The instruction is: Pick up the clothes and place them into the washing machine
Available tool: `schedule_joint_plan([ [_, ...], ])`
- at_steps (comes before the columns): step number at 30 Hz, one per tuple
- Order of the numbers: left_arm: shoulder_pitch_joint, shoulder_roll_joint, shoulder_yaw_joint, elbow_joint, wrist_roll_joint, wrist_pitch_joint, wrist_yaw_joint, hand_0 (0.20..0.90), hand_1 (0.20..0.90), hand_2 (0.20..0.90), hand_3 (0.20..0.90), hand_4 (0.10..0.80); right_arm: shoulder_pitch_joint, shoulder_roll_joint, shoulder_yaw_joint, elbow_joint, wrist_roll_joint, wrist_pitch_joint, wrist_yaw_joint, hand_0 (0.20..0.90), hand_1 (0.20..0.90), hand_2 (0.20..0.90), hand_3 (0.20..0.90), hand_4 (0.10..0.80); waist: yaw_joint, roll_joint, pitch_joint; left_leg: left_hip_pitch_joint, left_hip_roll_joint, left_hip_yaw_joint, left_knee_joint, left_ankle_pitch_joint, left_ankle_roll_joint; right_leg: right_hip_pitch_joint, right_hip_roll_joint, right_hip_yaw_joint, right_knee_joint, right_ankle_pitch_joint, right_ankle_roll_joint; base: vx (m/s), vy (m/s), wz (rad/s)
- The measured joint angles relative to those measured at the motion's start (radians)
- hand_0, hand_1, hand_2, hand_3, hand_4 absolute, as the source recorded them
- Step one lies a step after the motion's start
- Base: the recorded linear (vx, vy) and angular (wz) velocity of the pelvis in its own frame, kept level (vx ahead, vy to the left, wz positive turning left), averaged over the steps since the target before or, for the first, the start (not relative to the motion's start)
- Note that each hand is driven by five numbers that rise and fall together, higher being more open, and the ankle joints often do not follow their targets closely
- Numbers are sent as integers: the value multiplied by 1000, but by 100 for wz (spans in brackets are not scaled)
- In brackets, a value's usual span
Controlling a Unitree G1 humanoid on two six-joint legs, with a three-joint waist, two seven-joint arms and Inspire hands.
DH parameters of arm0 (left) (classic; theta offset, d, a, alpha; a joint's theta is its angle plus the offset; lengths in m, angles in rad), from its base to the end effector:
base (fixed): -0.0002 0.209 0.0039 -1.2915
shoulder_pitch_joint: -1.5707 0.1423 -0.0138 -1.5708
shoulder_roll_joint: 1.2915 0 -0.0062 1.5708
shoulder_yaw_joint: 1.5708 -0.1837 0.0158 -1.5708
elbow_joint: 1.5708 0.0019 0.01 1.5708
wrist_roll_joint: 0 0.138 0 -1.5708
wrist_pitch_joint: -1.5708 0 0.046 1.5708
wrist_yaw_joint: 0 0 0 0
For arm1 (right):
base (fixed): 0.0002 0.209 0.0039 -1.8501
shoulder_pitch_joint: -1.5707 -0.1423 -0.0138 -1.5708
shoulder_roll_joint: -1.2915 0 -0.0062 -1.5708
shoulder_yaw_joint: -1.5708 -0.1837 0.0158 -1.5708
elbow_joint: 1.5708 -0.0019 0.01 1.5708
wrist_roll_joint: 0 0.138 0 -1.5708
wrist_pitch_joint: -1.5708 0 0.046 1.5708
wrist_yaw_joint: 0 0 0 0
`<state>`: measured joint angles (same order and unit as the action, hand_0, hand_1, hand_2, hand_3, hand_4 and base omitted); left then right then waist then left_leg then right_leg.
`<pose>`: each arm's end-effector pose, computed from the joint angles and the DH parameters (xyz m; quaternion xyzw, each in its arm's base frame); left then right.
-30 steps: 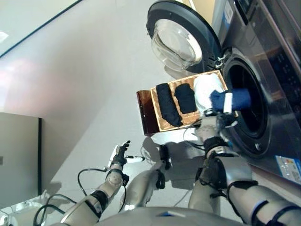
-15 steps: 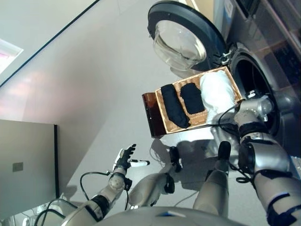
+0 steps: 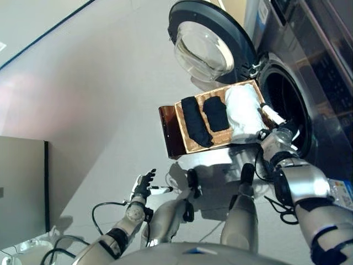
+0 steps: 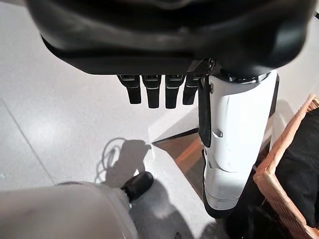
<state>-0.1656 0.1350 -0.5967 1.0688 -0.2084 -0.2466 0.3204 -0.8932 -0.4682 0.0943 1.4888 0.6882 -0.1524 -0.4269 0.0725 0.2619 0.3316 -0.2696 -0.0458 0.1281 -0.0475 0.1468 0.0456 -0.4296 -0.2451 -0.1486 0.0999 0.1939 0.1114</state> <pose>0.1486 0.1328 -0.0932 0.1747 0.3193 -0.0435 0.9304 0.3107 -0.2711 0.0656 0.0648 0.1746 -0.4066 0.8944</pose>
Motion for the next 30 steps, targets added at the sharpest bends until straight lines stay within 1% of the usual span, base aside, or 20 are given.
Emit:
schedule_joint_plan([
  [3, -1, 1, 2, -2, 7, 1, 0, 900, 900, 900, 900, 800, -15, 0, 37, 27, -72, 21, 14, 900, 900, 900, 900, 800, 4, -31, 6, -4, 1, -6, 10, -1, 0, -1, -2, -1, 11, -6, -3, -16, -13, 4],
  [5, -1, 1, 5, -5, 8, 1, 0, 900, 900, 900, 900, 800, -17, 0, 48, 29, -110, 24, 14, 900, 900, 900, 900, 800, 9, -45, 3, -15, -1, -8, 13, -1, 0, -15, -5, 0, 20, -8, -4, -2, -7, 2],
  [10, -3, 3, 8, -26, 9, 0, 0, 900, 900, 900, 900, 800, -21, -15, 69, 55, -141, 41, 16, 900, 900, 900, 900, 800, 28, -50, 6, -48, 1, -24, 36, 0, 0, -35, -3, -3, 33, -10, -7, -8, -6, 9],
  [14, -17, 20, 9, -27, 9, 0, 5, 900, 900, 900, 900, 800, -32, -11, 73, 59, -152, 46, 20, 900, 900, 900, 900, 800, 32, -59, 12, -64, 2, -27, 47, -1, 0, -45, -3, -4, 38, -11, -8, -5, -4, 3],
  [17, -24, 41, 31, -51, 18, 0, 8, 900, 900, 900, 900, 800, -52, -4, 72, 66, -151, 46, 16, 900, 900, 900, 900, 800, 36, -75, 19, -96, 4, -29, 66, -1, 0, -73, -3, -5, 50, -11, -9, -23, -22, 5],
  [20, -37, 63, 39, -93, 17, 0, 12, 900, 900, 900, 900, 800, -59, -4, 75, 67, -151, 46, 13, 900, 900, 900, 900, 800, 50, -90, 29, -132, 7, -38, 97, -6, -2, -99, -3, -10, 73, -18, -18, 28, -42, 11],
  [22, -55, 83, 48, -129, 16, -2, 21, 900, 900, 900, 900, 800, -72, 5, 96, 72, -151, 46, 13, 900, 900, 900, 900, 800, 57, -107, 40, -175, 14, -50, 154, -27, -10, -128, -4, -14, 119, -41, -24, 18, -25, 18],
  [23, -61, 88, 53, -137, 14, -2, 25, 900, 900, 900, 900, 800, -82, 11, 102, 74, -150, 46, 14, 900, 900, 900, 900, 800, 58, -115, 46, -194, 15, -54, 186, -38, -13, -146, -5, -6, 151, -57, -28, -20, -10, 19],
  [25, -69, 94, 57, -149, 13, -2, 30, 900, 900, 900, 900, 800, -103, 16, 106, 74, -150, 46, 14, 900, 900, 900, 900, 800, 61, -127, 53, -224, 16, -56, 234, -56, -12, -174, -10, -2, 199, -77, -32, -9, -5, 10],
  [28, -80, 100, 75, -173, -1, -3, 34, 900, 900, 900, 900, 800, -142, 18, 112, 75, -150, 45, 13, 900, 900, 900, 900, 800, 64, -142, 63, -318, 21, -69, 388, -124, -15, -246, -21, 5, 309, -130, -39, 9, 9, 10],
  [30, -88, 100, 74, -181, -1, -2, 35, 900, 900, 900, 900, 800, -151, 16, 111, 75, -150, 45, 12, 900, 900, 900, 900, 800, 79, -145, 66, -355, 32, -72, 442, -146, -15, -267, -17, 4, 331, -135, -42, 0, 0, 0],
])
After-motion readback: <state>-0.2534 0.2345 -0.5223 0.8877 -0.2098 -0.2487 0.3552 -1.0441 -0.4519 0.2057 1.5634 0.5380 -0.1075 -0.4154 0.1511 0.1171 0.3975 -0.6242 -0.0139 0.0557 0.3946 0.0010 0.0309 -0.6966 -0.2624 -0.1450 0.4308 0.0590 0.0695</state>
